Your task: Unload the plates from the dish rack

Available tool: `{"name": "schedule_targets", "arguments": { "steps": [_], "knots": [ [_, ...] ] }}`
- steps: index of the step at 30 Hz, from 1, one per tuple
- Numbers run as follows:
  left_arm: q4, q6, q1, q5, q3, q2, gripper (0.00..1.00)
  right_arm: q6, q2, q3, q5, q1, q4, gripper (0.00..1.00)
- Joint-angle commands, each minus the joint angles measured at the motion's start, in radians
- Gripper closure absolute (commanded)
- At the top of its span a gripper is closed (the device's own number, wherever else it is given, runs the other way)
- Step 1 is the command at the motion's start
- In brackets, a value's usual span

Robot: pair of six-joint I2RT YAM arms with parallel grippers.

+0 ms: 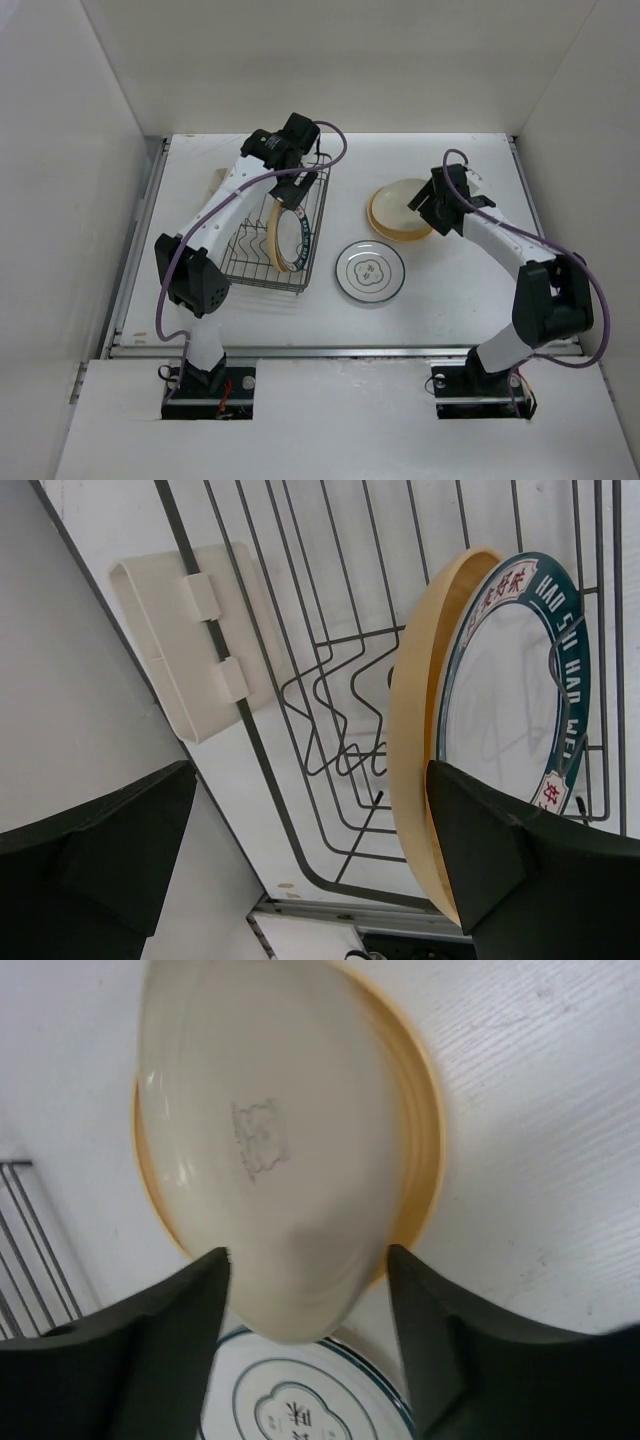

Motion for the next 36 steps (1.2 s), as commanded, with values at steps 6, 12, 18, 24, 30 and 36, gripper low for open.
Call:
{"name": "schedule_targets", "arguments": {
  "steps": [6,12,18,24,30,36],
  "knots": [
    [0.000,0.024,0.000,-0.049,0.004,-0.029,0.00,-0.068,0.068,0.056,0.131,-0.007,-0.104,0.14],
    [-0.030,0.024,0.000,0.002,0.022,-0.020,0.00,-0.081,0.068,0.045,0.121,-0.007,-0.089,0.14],
    [-0.041,0.015,0.000,0.002,0.022,0.014,0.08,-0.090,0.048,0.027,0.060,-0.007,-0.059,0.14],
    [-0.053,0.015,0.000,0.013,0.031,0.043,0.39,-0.099,0.003,-0.013,0.060,-0.007,-0.041,0.14],
    [-0.111,-0.003,0.009,0.068,0.053,0.078,0.98,-0.099,-0.024,-0.032,0.051,-0.007,-0.032,0.14],
    [-0.122,-0.026,0.009,0.017,0.160,0.078,1.00,-0.099,-0.024,-0.021,0.031,-0.007,-0.032,0.15]
  ]
}}
